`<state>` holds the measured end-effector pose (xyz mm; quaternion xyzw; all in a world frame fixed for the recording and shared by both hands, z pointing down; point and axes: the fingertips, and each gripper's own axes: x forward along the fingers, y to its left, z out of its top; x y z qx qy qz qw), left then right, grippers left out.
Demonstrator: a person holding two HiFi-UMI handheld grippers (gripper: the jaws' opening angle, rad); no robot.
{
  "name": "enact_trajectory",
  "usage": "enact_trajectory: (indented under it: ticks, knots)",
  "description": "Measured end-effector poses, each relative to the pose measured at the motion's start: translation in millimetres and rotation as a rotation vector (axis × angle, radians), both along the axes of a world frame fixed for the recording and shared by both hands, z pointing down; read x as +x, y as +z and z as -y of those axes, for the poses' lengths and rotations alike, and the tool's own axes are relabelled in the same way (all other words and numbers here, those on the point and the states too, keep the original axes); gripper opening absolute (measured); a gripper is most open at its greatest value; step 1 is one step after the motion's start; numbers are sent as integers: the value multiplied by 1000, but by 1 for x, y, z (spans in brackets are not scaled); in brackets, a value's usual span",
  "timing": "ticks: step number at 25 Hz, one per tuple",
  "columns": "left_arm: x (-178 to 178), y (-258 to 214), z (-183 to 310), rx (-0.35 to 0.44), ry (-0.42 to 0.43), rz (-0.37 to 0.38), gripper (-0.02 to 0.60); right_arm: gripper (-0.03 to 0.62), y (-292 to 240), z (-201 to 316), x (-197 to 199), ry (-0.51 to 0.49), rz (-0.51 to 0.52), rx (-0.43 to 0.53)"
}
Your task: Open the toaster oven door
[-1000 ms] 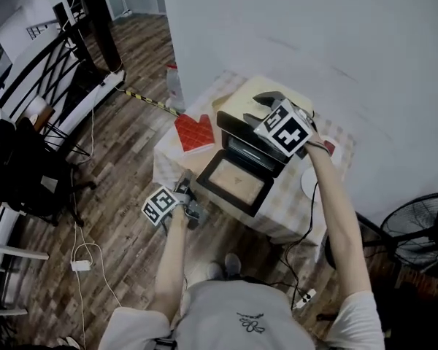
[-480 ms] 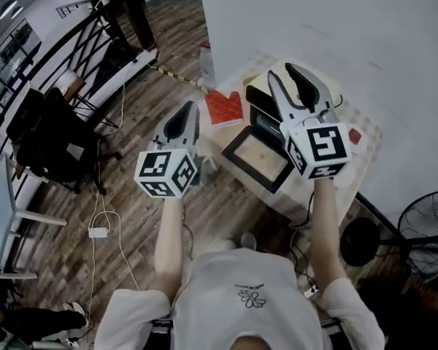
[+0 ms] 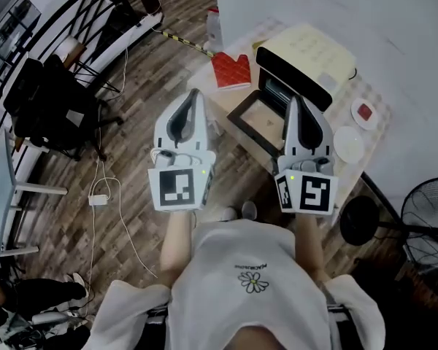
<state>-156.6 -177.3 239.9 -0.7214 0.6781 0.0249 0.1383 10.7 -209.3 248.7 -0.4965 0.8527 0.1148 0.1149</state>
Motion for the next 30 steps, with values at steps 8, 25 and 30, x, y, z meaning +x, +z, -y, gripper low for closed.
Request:
enact_trajectory:
  ticks: [8,25,30]
  knots:
    - [3,34,-16,-39,-31,-50,15,10,60,-25,-12,-23,-82,-101]
    - [13,50,-7,-73,-8,-57,17,11,77,-20,-12,-12,-102,-145]
    - [14,52,-6,-78,-3,-67,15,9,79,-20,-14,-19,-110,-146]
